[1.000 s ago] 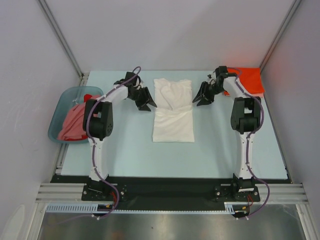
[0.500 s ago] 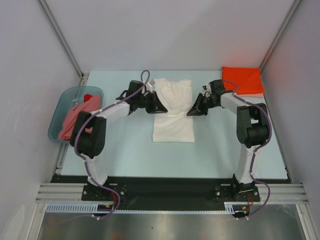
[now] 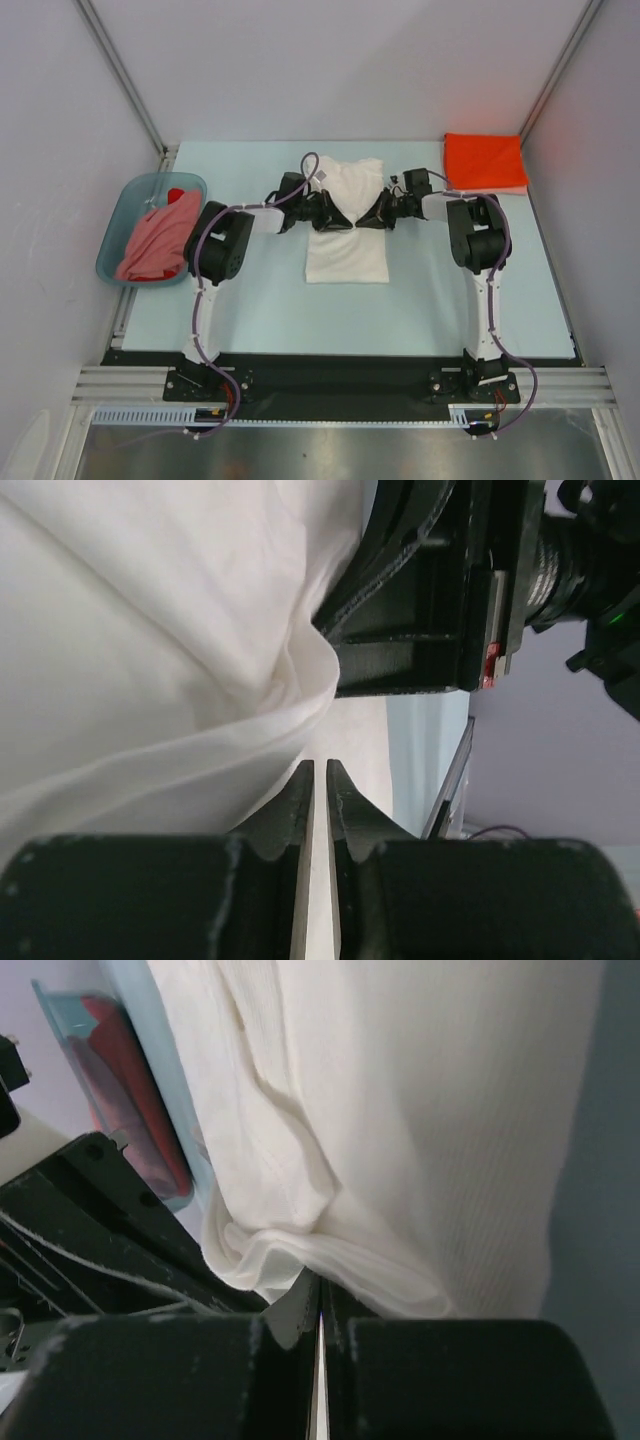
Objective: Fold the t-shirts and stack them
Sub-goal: Fold the tshirt
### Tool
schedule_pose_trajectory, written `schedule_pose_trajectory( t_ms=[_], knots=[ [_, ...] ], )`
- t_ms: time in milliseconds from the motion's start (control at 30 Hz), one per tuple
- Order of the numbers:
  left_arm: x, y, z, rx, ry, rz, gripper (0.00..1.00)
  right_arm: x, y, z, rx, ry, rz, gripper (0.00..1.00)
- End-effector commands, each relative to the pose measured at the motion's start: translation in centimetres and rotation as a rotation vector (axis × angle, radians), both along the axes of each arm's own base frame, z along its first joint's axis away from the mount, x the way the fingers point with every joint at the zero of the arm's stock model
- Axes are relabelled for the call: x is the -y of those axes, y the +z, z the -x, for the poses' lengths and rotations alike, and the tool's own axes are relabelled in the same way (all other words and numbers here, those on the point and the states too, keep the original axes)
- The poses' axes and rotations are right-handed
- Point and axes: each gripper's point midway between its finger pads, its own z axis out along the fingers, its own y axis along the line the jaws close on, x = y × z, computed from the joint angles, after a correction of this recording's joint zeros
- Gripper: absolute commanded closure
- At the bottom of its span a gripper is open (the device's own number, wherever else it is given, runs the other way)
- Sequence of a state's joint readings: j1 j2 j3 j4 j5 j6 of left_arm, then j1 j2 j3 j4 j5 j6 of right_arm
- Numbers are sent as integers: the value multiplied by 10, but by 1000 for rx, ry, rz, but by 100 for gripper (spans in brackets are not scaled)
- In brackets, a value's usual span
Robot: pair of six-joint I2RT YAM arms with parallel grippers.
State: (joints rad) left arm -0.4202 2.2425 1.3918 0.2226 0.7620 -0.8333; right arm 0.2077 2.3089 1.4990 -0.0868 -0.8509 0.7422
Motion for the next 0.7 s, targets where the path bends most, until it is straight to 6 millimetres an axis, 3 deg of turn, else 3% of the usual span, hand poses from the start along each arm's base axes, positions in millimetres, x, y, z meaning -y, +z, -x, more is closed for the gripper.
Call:
schedule_pose_trajectory(
  t_ms=[0,67,133,200,300,400,433,467,533,567,600,633,667],
  knots=[
    [-17,14,-39,57,67,65,88,5,5,-29,68,-35,-28,97],
    [-27,9,-49,44,100,47,88,11,5,-40,86,-63,-29,97],
    [-43,-12,-52,-20,121,-28,88,22,1,-47,78,-91,-20,96],
    [-53,-11,-67,15,128,-93,89,36,0,-54,59,-129,3,96],
    [-61,-5,-70,47,108,-172,87,51,9,-58,53,-150,25,95],
    [-68,21,-65,98,75,-260,78,62,29,-54,53,-137,52,95],
    [-69,27,-58,89,61,-279,76,62,41,-55,72,-128,51,95],
    [-70,51,-53,134,53,-272,72,61,49,-51,78,-113,48,95],
    [-66,75,-40,194,24,-260,68,55,72,-33,96,-63,52,94],
    [-65,75,-27,187,4,-253,67,51,79,-25,104,-45,57,94],
    [-59,96,-15,220,-10,-227,67,48,95,-15,124,-29,60,93],
    [-53,105,-7,239,-33,-176,67,46,90,0,109,-8,67,93],
    [-50,89,15,152,-35,-148,69,34,92,13,103,25,65,92]
  ],
)
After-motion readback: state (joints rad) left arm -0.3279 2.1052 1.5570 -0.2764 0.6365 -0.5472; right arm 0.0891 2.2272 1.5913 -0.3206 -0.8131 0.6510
